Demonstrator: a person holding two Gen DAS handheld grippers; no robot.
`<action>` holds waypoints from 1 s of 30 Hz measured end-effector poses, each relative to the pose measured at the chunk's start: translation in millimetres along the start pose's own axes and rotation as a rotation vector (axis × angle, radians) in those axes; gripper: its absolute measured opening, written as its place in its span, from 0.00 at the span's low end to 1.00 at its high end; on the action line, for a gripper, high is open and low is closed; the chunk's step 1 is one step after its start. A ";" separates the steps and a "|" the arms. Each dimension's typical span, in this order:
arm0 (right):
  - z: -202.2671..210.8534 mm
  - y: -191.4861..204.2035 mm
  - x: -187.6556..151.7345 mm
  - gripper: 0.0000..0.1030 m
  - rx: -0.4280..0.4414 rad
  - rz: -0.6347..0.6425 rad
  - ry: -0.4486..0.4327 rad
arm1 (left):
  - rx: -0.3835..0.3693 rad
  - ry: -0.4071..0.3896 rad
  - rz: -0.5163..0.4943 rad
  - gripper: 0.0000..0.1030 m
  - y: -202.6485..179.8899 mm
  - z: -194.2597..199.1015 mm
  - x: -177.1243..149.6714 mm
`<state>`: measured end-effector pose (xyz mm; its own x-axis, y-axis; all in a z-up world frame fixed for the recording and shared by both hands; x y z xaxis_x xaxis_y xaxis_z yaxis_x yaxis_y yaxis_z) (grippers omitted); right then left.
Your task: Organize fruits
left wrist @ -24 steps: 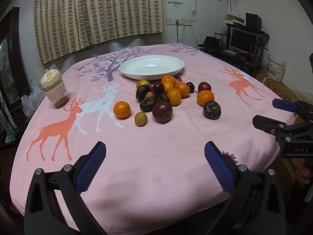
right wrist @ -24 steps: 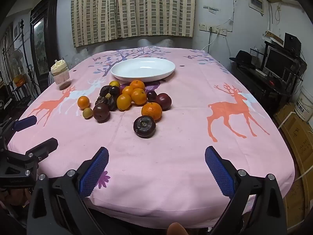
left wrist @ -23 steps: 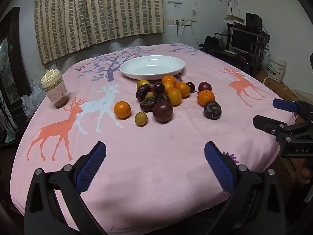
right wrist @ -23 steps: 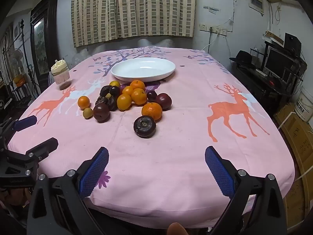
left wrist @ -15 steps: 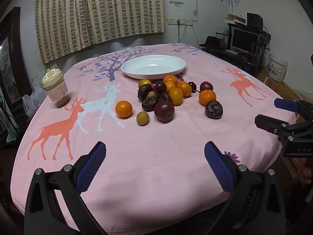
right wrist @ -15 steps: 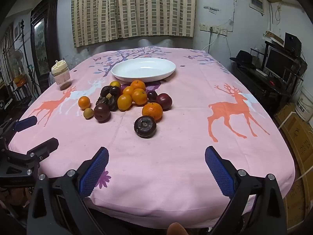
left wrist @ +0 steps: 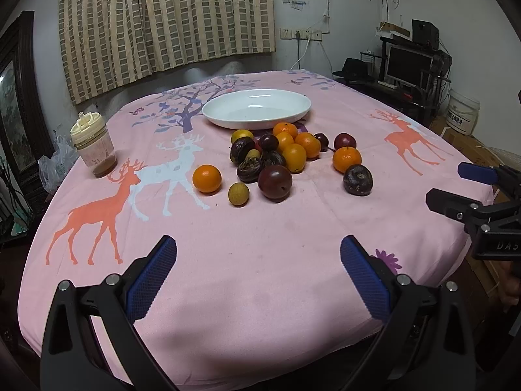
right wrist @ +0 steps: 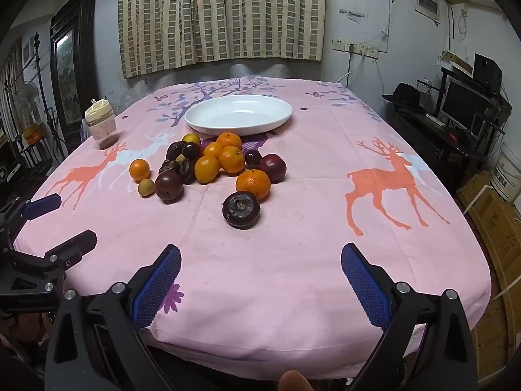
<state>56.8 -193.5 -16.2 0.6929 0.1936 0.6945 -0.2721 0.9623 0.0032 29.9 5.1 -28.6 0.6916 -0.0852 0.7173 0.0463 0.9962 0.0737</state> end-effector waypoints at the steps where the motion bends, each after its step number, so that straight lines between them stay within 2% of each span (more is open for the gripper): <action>1: -0.4 -0.1 0.0 0.96 0.000 0.000 0.000 | 0.000 0.002 0.001 0.96 0.0 -0.7 -0.5; 30: -2.2 0.0 -0.7 0.96 -0.003 0.001 0.005 | 0.007 0.017 -0.004 0.96 3.8 -4.6 -4.2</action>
<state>57.8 -193.1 -18.3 0.6958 0.1959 0.6910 -0.2710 0.9626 0.0000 30.5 9.3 -34.6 0.7035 -0.0887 0.7051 0.0442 0.9957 0.0811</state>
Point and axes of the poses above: each gripper's, at about its wrist camera, not at the fingertips, and z roughly against the way its jaws point, y to its left, x to its top, the point moved 4 cm from there along -z, roughly the way its jaws point, and after that the axes turned 4 degrees about y, right-handed, at the moved point
